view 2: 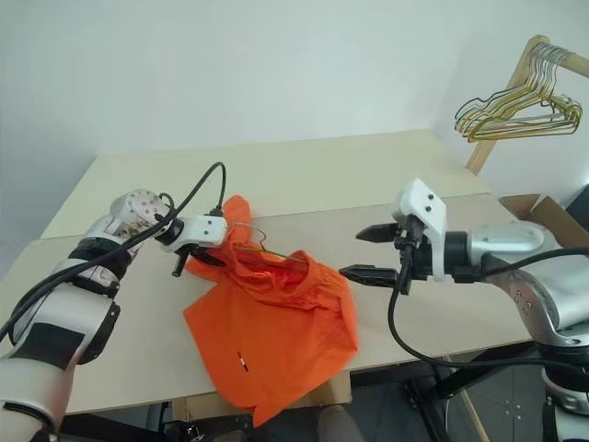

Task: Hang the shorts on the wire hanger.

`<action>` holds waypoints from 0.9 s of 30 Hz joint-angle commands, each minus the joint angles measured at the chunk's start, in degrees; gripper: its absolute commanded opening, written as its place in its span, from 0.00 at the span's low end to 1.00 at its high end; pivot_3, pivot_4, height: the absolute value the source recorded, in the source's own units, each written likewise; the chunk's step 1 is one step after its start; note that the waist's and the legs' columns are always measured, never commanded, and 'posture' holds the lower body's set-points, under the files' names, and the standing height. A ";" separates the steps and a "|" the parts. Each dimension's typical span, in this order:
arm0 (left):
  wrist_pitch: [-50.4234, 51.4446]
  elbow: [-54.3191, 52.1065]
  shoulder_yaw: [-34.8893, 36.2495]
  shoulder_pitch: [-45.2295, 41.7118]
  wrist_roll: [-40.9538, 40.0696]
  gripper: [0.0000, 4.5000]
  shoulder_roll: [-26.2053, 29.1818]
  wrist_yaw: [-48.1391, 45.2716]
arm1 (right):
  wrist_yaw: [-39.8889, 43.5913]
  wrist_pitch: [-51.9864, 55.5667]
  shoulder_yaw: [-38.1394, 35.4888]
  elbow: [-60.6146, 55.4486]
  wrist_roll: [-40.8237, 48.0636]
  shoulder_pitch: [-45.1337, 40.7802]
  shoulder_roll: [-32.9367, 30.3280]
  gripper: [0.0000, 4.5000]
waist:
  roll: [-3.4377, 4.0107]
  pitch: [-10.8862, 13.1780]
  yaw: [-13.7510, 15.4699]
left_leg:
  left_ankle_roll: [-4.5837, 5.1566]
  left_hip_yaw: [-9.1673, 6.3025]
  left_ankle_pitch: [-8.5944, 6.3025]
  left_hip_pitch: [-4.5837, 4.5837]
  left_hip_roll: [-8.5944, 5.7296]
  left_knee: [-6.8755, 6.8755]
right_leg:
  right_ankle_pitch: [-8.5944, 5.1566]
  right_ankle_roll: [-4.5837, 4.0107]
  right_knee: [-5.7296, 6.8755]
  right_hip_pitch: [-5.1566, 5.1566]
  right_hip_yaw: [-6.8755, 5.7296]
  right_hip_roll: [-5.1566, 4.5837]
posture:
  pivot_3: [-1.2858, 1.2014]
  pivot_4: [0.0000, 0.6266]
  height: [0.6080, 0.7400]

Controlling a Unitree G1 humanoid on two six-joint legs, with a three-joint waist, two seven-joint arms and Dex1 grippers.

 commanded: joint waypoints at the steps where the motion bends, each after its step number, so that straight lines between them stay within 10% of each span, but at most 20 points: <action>1: 0.16 -1.34 2.24 -2.19 -1.40 0.00 -0.01 -1.17 | -2.64 6.86 6.46 -4.81 -1.69 -6.24 -2.16 0.99 | 0.01 0.00 -0.13 | 0.00 -0.01 0.00 0.00 0.02 0.00 | 0.00 0.00 0.00 0.00 -0.02 0.01 | 0.44 0.00 1.00; 10: 0.14 -1.52 3.58 -2.94 -1.26 0.00 -1.29 -1.81 | -7.78 10.47 29.66 -4.04 -18.68 -16.44 -1.74 0.99 | 0.01 0.00 -0.12 | 0.00 -0.02 0.00 -0.12 -0.01 0.03 | 0.00 -0.01 0.00 -0.11 -0.04 -0.05 | 0.43 0.00 1.00; 23: -0.57 -3.39 4.27 -1.86 -1.42 0.00 -1.48 -3.20 | -4.88 6.11 37.50 12.51 -28.61 -21.31 9.71 0.99 | 0.01 -0.01 -1.32 | -0.01 -0.09 0.01 -0.10 -0.01 0.03 | 0.00 -0.02 0.05 -0.13 -0.06 -0.03 | 0.44 0.00 1.00; 27: -0.89 -5.00 4.41 -0.80 -1.88 0.00 -1.08 -4.39 | -1.42 4.02 38.04 16.58 -29.93 -22.30 10.82 0.79 | 0.01 0.00 -1.34 | -0.01 -0.09 0.01 -0.10 -0.02 0.03 | 0.00 -0.02 0.05 -0.13 -0.06 -0.04 | 0.44 0.00 1.00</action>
